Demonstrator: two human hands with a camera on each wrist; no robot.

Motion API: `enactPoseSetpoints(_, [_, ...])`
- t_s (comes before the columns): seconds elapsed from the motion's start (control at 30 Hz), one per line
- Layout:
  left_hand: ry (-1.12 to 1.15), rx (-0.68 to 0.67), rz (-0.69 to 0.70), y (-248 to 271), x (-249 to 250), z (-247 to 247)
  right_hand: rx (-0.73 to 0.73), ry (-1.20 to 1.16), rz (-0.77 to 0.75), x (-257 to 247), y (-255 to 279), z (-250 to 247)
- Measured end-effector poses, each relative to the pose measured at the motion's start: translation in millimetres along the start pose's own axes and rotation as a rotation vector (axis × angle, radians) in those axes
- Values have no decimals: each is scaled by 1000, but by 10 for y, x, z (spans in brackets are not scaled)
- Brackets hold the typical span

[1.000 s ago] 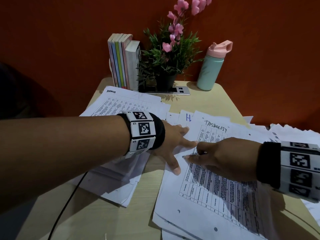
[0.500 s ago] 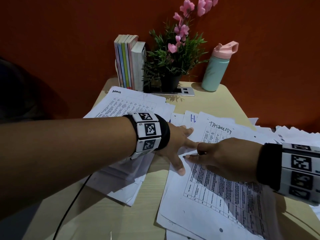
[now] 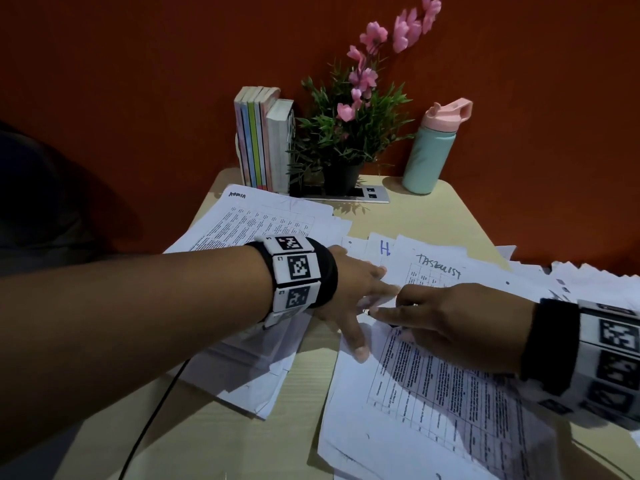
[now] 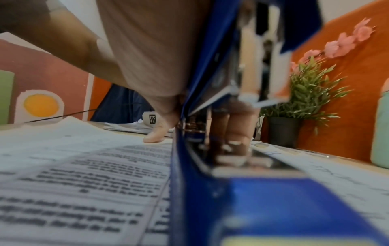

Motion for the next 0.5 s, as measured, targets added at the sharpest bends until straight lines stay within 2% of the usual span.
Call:
enactPoseSetpoints(0.07, [77, 62, -35, 69, 6, -98, -4, -45, 67, -2, 52, -58])
enactPoseSetpoints(0.13, [299, 112, -64, 190, -16, -199, -44, -71, 121, -30, 102, -106])
enactPoseSetpoints(0.27, [639, 246, -68, 387, -106, -262, -8, -52, 184, -44, 105, -164])
enactPoseSetpoints(0.37, [906, 259, -92, 391, -85, -226, 5, -80, 192, -88, 47, -183])
enactPoseSetpoints(0.5, [1125, 287, -144, 367, -63, -160, 60, -146, 212, -180, -22, -219])
Point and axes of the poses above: each hand's wrist, its own y-axis away from the middle knuckle, its own z-axis out of the palm, x = y × z, the point moved 1 cm from there along -y, towards the middle knuckle, and after that the axes turned 10 degrees about z, right-handed, at the moved point
